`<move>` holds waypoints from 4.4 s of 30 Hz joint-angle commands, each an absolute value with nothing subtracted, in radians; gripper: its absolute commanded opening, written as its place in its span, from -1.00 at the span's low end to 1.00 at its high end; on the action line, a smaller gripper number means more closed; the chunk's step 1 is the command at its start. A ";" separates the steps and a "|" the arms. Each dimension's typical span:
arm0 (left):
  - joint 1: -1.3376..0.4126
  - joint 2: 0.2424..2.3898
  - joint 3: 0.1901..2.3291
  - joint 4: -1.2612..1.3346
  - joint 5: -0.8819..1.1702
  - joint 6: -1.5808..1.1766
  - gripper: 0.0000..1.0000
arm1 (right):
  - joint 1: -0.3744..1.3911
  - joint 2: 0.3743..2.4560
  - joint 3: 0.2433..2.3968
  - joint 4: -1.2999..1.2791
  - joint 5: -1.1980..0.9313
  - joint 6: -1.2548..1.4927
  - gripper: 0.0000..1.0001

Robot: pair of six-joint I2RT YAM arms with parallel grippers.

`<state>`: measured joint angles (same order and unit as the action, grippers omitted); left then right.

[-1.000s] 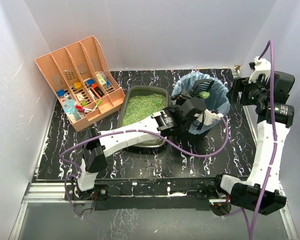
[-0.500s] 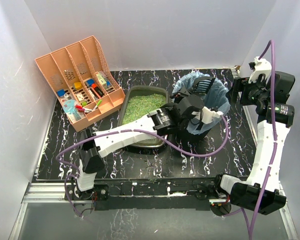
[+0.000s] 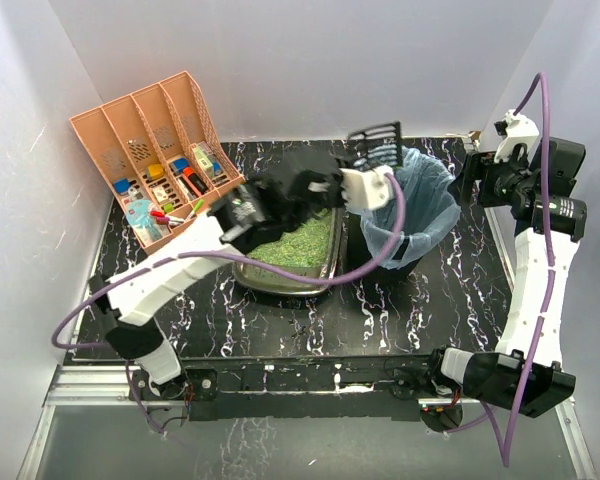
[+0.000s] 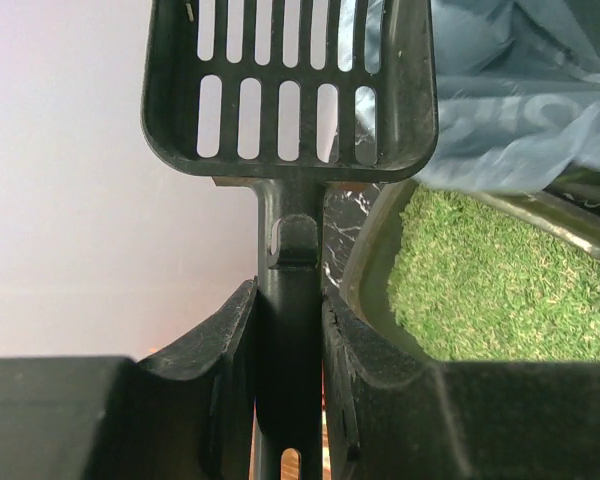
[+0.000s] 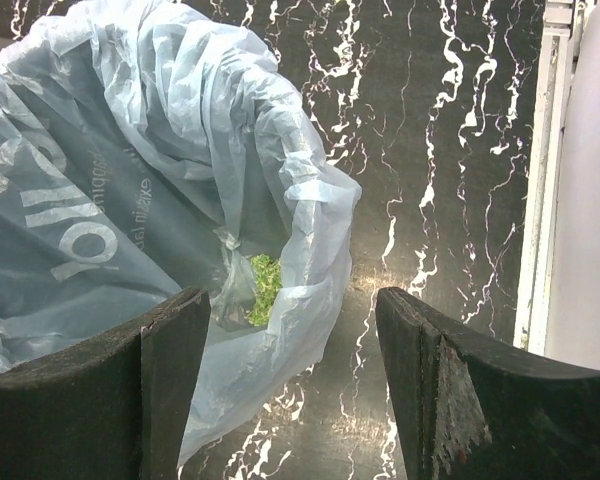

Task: Clean the litter box

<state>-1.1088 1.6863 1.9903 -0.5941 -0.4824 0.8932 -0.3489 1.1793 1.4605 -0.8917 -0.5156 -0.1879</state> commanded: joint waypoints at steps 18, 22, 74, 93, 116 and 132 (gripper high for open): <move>-0.607 1.361 1.496 -0.808 0.042 0.218 -1.00 | -0.354 1.211 1.514 -0.847 -0.568 -0.187 0.47; -0.607 1.446 1.469 -0.831 0.061 0.171 -1.00 | -0.354 1.199 1.500 -0.845 -0.561 -0.189 0.47; -0.586 2.059 1.775 -0.742 0.131 -0.273 -1.00 | -0.354 1.173 1.428 -0.829 -0.564 -0.198 0.47; -0.681 1.927 1.614 -0.487 0.039 -0.088 -1.00 | -0.354 1.180 1.426 -0.826 -0.582 -0.196 0.47; -0.613 1.459 1.025 -0.113 0.021 0.063 -1.00 | -0.354 1.174 1.435 -0.831 -0.585 -0.196 0.47; -0.515 1.375 0.929 -0.102 0.161 0.151 -1.00 | -0.354 1.195 1.448 -0.833 -0.596 -0.195 0.48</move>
<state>-0.5495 1.4998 0.9443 -0.0780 0.0978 0.0925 -0.3489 1.1976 1.4158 -0.8875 -0.5755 -0.1890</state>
